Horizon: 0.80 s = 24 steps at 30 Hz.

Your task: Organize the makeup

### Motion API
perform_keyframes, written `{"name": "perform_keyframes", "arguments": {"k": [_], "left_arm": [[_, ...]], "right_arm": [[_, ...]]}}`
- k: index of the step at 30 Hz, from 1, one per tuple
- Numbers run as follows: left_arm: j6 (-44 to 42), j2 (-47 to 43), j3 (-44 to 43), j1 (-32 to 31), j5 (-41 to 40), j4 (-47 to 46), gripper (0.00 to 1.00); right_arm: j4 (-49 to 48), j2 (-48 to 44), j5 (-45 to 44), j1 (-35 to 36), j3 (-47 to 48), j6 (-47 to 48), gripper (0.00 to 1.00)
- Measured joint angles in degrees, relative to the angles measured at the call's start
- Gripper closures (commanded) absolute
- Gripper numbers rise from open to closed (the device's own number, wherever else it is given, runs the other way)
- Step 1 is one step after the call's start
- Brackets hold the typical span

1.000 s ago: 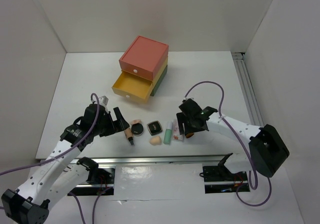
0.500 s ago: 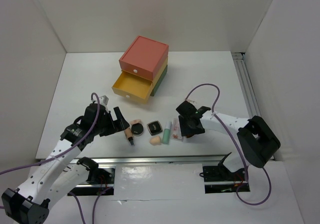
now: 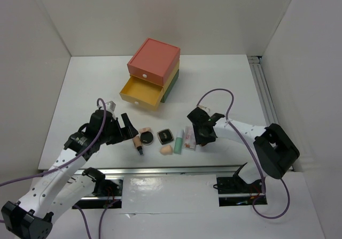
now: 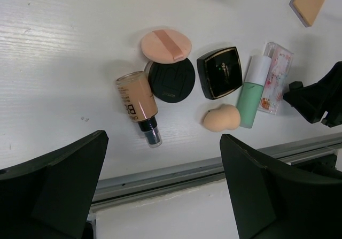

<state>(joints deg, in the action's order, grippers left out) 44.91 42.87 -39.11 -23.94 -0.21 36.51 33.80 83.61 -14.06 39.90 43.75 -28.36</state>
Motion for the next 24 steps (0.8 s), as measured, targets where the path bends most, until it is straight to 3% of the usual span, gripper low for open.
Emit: {"name": "perform_keyframes", "arguments": {"k": [5,10,17,18,19,22,23,24], "left_arm": [[-1.01,-0.02,-1.05,0.0,0.02,-0.07,0.0],[-1.31,-0.02,-1.44,0.0,0.07,-0.02,0.0],[-1.46,-0.02,-1.64,0.0,0.07,0.28,0.0],[-1.46,-0.02,-1.75,0.0,0.07,0.46,0.0],[-1.49,-0.02,-1.84,0.0,0.07,0.66,0.0],[-1.68,-0.04,-1.88,-0.26,0.11,0.9,0.0],[-1.86,-0.04,-1.88,-0.33,0.22,0.92,0.0],[-2.34,-0.04,-1.88,-0.37,0.52,0.94,0.0]], "right_arm": [[2.95,-2.43,-0.42,2.19,8.04,2.62,0.74],[-5.42,-1.14,5.79,6.97,21.86,10.14,0.75],[-15.78,18.34,6.75,12.33,45.77,18.27,0.76],[-15.78,21.75,5.6,12.37,49.0,18.88,0.73],[-16.33,24.94,4.74,12.37,51.69,19.3,0.6],[-16.17,32.13,1.25,12.37,56.83,20.15,0.57],[-15.85,33.99,0.24,12.37,58.05,20.33,0.42],[-15.58,35.19,-0.59,12.37,58.99,20.2,0.34]]}}
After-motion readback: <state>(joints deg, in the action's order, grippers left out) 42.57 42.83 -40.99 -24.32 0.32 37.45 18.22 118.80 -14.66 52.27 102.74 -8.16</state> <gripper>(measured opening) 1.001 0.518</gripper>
